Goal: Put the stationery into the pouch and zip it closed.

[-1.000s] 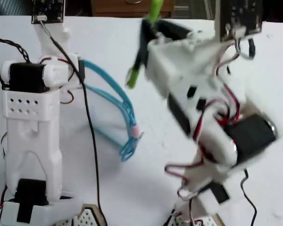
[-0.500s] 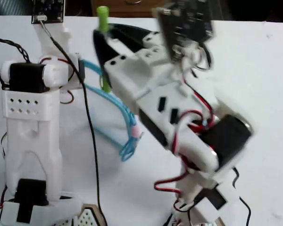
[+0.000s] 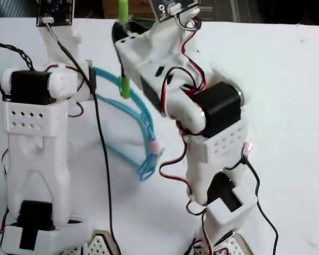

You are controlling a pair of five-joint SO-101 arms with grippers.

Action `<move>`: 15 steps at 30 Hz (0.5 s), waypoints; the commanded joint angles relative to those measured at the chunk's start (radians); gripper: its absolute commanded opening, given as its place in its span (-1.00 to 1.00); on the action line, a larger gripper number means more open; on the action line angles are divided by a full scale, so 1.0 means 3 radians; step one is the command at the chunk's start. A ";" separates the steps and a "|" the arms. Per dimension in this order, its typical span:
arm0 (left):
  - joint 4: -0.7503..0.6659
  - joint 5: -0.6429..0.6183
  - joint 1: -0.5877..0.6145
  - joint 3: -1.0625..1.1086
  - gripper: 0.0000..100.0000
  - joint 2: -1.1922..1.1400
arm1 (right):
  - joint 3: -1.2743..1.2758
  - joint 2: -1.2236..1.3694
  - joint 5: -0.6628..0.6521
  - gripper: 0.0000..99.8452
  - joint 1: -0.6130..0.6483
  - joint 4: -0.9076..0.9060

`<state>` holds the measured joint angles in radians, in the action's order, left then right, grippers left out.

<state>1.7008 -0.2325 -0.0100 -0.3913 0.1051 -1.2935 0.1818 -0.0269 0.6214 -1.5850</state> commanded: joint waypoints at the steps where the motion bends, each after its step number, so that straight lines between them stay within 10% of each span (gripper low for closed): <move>1: 0.0092 0.0031 0.0003 0.0046 -0.95 -0.0013 | -0.0036 0.0008 -0.0026 -0.96 0.0028 -0.0090; 15: 0.0092 0.0031 0.0003 0.0046 -0.95 -0.0018 | -0.0036 -0.0023 0.0000 -0.74 0.0207 -0.0611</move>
<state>1.7008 -0.2294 -0.0100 -0.3913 0.1051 -1.2904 0.1926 -0.0269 0.6813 -1.7522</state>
